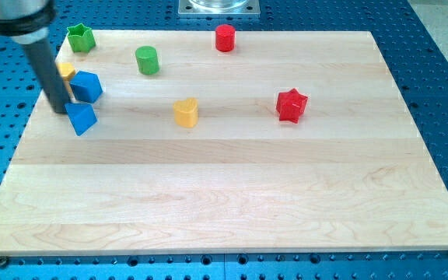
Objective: Move the cube to the bottom of the red circle
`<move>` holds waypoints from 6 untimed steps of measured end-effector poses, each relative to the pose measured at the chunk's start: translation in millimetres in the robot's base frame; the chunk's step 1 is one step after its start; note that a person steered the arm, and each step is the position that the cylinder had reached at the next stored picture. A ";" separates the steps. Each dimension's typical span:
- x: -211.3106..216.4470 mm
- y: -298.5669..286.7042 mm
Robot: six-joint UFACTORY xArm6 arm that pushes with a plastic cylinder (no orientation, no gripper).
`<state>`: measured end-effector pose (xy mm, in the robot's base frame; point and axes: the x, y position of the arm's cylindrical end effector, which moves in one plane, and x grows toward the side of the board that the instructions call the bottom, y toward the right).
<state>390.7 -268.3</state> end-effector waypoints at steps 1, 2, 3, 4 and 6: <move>-16.1 35.4; -25.6 111.6; -25.6 103.8; -27.7 55.3; -72.0 74.6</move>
